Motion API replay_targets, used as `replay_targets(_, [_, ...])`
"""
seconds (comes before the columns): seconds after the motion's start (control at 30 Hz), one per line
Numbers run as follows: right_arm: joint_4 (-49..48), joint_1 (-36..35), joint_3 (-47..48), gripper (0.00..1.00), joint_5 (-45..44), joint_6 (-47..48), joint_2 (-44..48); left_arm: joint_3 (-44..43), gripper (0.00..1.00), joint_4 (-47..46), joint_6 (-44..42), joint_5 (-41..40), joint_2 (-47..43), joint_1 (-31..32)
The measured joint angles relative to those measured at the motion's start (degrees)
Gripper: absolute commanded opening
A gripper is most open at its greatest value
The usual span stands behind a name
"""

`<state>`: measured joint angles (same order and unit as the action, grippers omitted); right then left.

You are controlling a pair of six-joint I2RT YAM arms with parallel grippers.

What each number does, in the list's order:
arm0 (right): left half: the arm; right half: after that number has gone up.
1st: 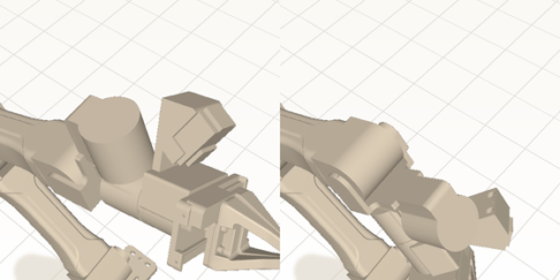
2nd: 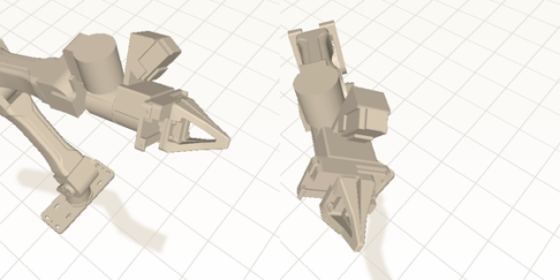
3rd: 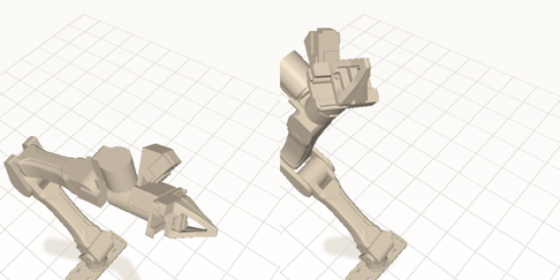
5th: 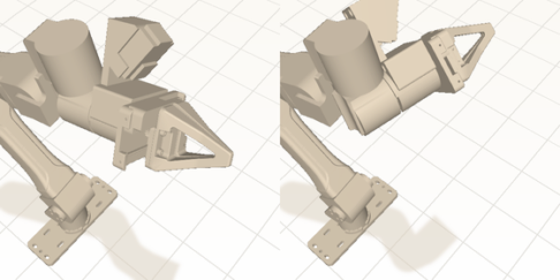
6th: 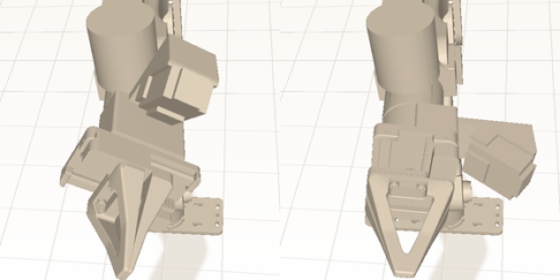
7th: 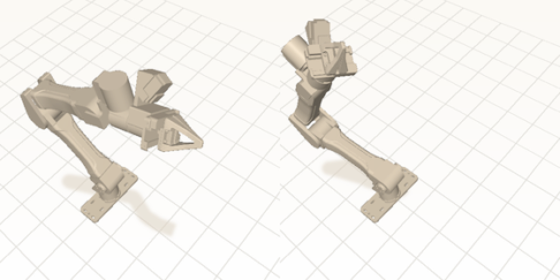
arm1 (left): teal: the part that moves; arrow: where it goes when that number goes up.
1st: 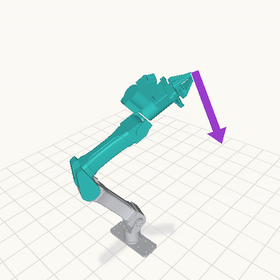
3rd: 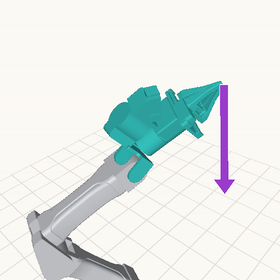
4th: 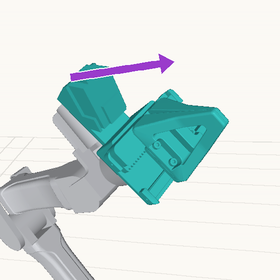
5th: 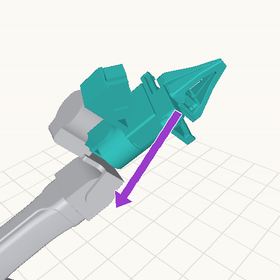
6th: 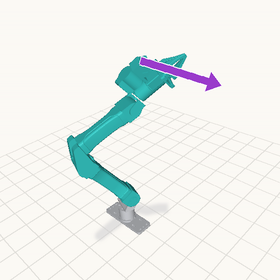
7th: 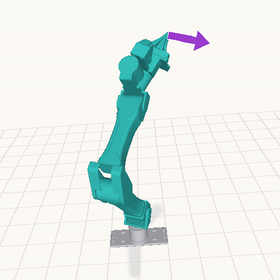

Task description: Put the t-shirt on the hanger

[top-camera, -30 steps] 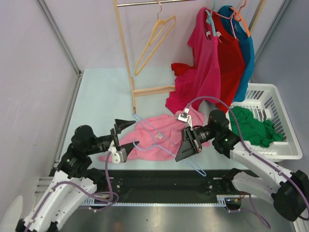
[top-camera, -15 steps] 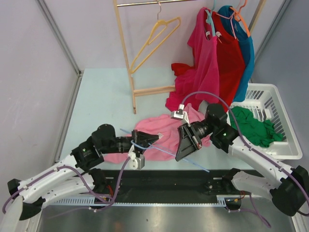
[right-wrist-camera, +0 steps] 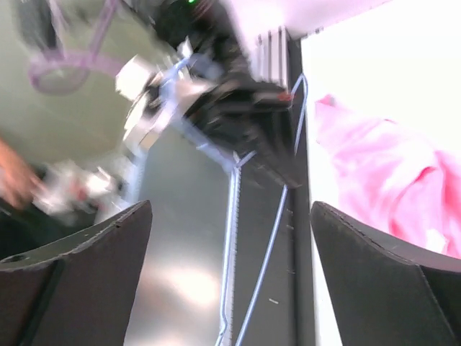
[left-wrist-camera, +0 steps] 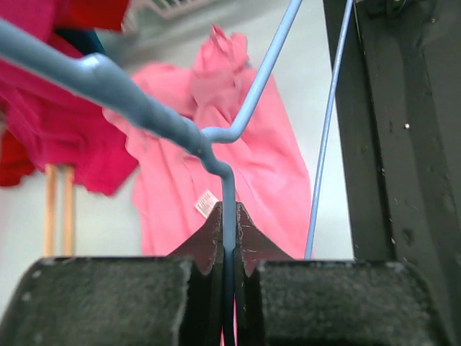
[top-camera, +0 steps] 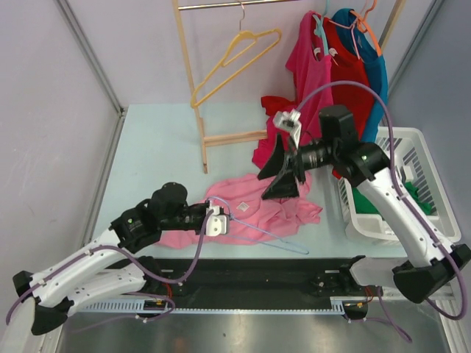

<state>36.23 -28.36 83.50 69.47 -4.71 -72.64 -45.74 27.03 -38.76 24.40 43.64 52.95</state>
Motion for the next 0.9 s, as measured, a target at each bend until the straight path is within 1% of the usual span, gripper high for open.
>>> replay_targets(0.07, [6.08, -5.01, 0.9, 0.93, -4.39, 9.07, 1.49, -0.7, 0.0, 2.03, 1.22, 0.09, 1.49, -1.36])
replay_targets(0.2, [12.85, -11.56, -1.25, 0.88, -10.71, 19.58, 3.26, -3.17, 0.0, 5.81, 2.8, 1.31, 5.07, -3.82])
replay_targets(0.27, [14.64, -12.92, -3.48, 0.87, -13.07, 22.86, 3.54, -3.89, 0.0, 6.64, 3.5, 1.77, 6.16, -5.03])
replay_targets(0.47, [16.57, -16.72, -6.4, 0.78, -19.17, 29.33, -0.04, -3.91, 0.0, 6.47, 6.97, 2.67, 6.45, -6.93])
replay_targets(0.57, [16.15, -18.1, -6.84, 0.65, -20.39, 30.4, -2.14, -3.89, 0.0, 5.35, 8.46, 2.82, 6.45, -7.32])
replay_targets(0.6, [15.65, -18.47, -6.97, 0.51, -20.79, 30.4, -2.73, -3.89, 0.0, 4.9, 8.96, 2.8, 6.4, -7.63])
replay_targets(0.63, [15.04, -18.84, -7.13, 0.39, -21.14, 30.34, -3.21, -3.91, 0.0, 4.5, 9.53, 2.89, 6.29, -8.2])
replay_targets(0.67, [14.36, -19.21, -7.34, 0.05, -21.44, 30.03, -3.58, -3.89, 0.0, 4.24, 10.01, 2.99, 6.19, -8.76])
replay_targets(0.7, [14.05, -19.37, -7.37, 0.0, -21.66, 30.38, -3.82, -3.91, 0.05, 3.98, 10.49, 3.02, 6.05, -9.4])
replay_targets(0.77, [12.85, -19.41, -7.41, 0.0, -23.54, 29.42, -4.31, -3.89, 0.17, 4.02, 11.54, 4.59, 5.49, -10.01])
replay_targets(0.8, [12.24, -18.64, -7.52, 0.0, -23.54, 28.74, -4.52, -3.78, 0.4, 4.04, 12.02, 4.85, 4.72, -10.01])
replay_targets(0.87, [11.39, -17.14, -7.67, 0.0, -22.25, 28.28, -4.83, -3.76, 0.58, 2.99, 13.62, 4.76, 3.54, -11.04])
replay_targets(0.9, [11.3, -16.44, -7.72, 0.0, -21.24, 27.82, -4.83, -3.76, 0.61, 2.43, 14.64, 4.83, 3.04, -11.87])
